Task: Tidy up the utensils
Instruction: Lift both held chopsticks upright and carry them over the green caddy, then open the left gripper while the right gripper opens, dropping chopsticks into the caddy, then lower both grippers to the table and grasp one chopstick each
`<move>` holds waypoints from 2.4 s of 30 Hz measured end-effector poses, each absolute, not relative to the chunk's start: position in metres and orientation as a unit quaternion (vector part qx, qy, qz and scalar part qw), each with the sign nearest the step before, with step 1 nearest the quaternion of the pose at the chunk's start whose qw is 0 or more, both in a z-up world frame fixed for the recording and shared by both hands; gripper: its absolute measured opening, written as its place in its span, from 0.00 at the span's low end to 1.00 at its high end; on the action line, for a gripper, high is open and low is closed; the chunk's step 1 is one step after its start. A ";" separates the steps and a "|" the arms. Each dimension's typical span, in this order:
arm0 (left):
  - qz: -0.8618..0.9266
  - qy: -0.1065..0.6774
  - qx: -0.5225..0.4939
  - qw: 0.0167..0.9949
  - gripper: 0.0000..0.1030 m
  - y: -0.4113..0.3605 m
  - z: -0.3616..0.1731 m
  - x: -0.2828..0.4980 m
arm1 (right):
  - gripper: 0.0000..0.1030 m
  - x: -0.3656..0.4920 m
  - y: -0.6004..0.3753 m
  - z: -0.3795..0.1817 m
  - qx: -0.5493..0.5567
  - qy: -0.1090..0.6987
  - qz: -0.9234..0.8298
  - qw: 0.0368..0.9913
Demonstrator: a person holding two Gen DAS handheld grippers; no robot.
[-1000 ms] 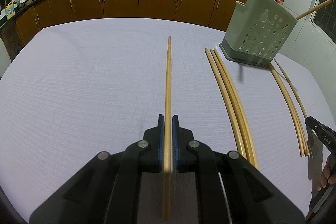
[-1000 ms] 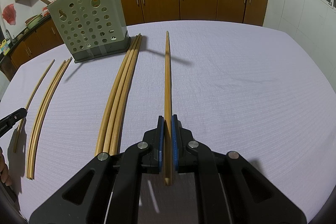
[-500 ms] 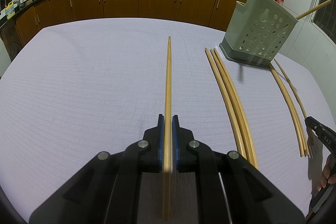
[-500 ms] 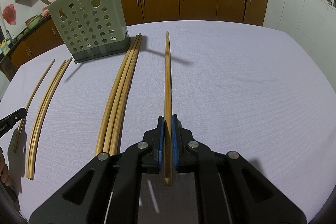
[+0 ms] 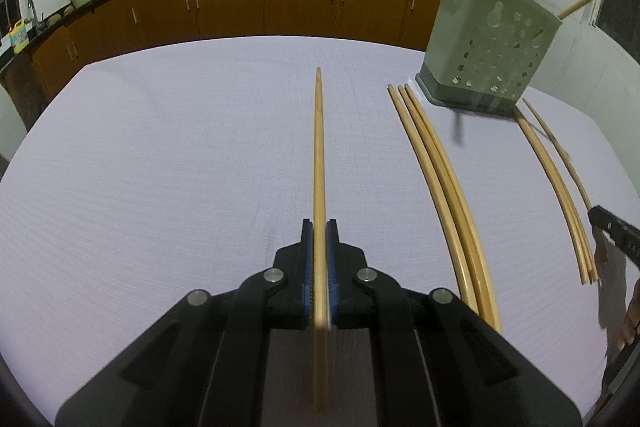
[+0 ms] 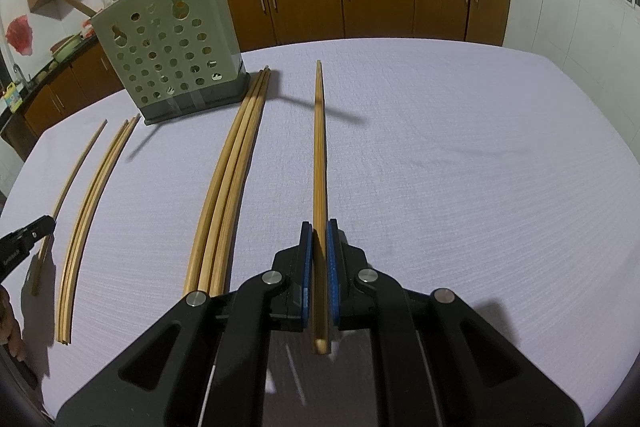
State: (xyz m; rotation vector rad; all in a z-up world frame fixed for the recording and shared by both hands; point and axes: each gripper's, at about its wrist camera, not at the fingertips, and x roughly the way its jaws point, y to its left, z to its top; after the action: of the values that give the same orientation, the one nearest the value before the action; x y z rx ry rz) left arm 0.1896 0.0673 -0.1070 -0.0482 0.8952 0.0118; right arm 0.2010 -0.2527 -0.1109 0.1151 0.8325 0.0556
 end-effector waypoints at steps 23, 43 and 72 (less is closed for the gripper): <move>-0.061 0.253 -0.049 0.964 0.07 0.078 0.060 0.159 | 0.07 0.164 -0.260 0.043 0.071 0.174 0.041 0.981; -0.113 0.086 -0.057 0.988 0.07 -0.007 0.172 0.206 | 0.07 0.194 -0.215 0.138 0.087 0.013 0.109 0.990; -0.065 0.144 -0.111 0.981 0.32 0.047 0.099 0.177 | 0.28 0.169 -0.254 0.065 0.092 0.155 0.049 0.982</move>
State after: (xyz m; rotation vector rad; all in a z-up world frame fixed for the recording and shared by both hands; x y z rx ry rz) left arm 0.1767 0.0471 0.0992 -0.2238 0.2889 -0.1307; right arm 0.1691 -0.2543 0.0653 0.1845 0.3126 0.0979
